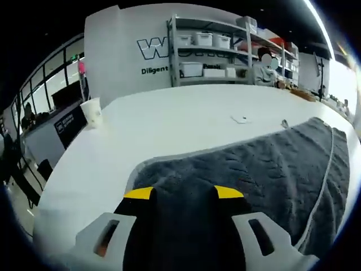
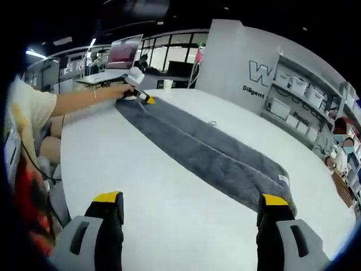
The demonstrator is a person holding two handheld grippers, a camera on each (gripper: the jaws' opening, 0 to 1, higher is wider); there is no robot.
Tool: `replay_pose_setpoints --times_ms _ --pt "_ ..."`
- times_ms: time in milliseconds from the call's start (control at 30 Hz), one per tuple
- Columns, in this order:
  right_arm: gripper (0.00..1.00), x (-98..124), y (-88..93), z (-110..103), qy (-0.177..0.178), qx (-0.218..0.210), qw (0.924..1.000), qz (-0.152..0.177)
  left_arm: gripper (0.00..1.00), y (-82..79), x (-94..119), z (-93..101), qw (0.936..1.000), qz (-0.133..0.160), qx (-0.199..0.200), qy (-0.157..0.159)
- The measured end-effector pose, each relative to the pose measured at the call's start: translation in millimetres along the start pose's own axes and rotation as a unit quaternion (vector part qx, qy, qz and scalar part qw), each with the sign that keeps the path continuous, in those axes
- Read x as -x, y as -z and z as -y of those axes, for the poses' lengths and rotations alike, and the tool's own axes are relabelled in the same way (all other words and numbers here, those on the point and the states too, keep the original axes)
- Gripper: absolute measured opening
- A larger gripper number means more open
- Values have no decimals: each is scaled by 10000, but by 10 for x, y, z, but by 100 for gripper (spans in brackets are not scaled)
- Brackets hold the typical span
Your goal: Open the folded towel by lifting each exposed corner and separating the folded layers until the towel lies flat within the target outline without major curled edges
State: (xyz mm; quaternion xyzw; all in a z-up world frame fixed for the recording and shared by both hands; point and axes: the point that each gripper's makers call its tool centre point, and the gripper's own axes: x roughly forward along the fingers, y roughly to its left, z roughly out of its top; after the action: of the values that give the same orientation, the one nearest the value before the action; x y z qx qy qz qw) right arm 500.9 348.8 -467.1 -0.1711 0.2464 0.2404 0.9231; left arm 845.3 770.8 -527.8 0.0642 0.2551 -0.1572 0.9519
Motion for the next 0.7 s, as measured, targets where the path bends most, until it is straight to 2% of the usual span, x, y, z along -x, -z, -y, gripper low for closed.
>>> replay_pose_setpoints --times_ms 233,700 --pt "99 -1 -2 -45 -133 -52 9999 47 32 -7 -21 -54 9999 133 72 52" --pt "99 69 19 -20 -78 -13 10000 -4 33 -23 -43 -94 9997 193 101 91"
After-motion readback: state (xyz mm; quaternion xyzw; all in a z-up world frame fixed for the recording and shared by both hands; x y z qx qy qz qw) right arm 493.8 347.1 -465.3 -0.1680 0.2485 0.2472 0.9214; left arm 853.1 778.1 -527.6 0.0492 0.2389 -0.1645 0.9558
